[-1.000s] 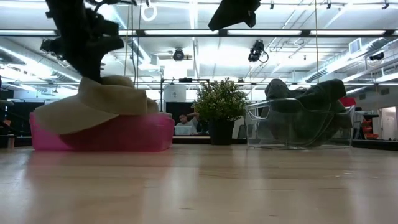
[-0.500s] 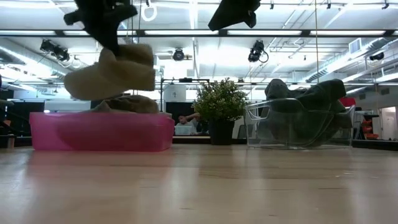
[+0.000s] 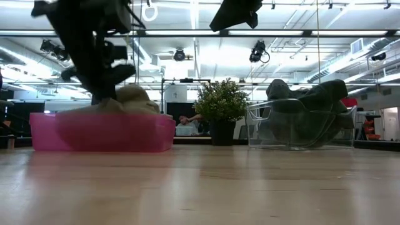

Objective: Pick & Place hat
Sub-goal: Put the brown cap into the red bin

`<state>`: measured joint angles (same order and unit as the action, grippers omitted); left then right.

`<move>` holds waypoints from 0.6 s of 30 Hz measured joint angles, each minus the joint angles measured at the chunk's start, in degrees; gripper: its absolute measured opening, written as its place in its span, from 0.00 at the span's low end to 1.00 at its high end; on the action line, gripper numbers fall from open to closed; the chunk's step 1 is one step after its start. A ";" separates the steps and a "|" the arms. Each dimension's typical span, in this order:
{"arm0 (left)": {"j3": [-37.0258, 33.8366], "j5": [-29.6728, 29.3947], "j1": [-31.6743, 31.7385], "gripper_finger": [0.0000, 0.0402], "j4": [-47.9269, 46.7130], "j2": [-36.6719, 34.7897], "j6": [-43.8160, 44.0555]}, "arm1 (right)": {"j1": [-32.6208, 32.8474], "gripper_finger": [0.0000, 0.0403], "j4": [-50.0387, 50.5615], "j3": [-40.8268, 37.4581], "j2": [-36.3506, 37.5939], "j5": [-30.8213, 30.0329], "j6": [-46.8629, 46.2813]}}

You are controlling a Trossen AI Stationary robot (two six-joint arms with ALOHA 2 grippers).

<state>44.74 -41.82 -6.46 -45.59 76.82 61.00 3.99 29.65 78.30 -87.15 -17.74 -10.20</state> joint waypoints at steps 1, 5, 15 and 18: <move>-1.46 0.88 0.26 0.05 2.44 -0.06 -0.64 | 0.00 0.11 0.03 0.00 0.00 0.00 0.01; -5.67 2.08 1.01 0.08 6.36 -0.24 -2.08 | 0.00 0.11 -0.02 0.00 0.00 0.00 0.23; 4.11 6.02 -2.00 0.19 -4.30 -3.60 -7.95 | 0.98 0.11 1.73 0.00 4.48 -2.59 1.69; 10.95 5.76 -3.70 0.22 -15.09 -4.48 -8.21 | 2.07 0.11 1.96 0.00 7.94 -3.28 1.69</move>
<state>55.69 -36.06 -10.16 -60.68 72.33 52.79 6.06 31.61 78.30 -79.22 -21.02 -8.51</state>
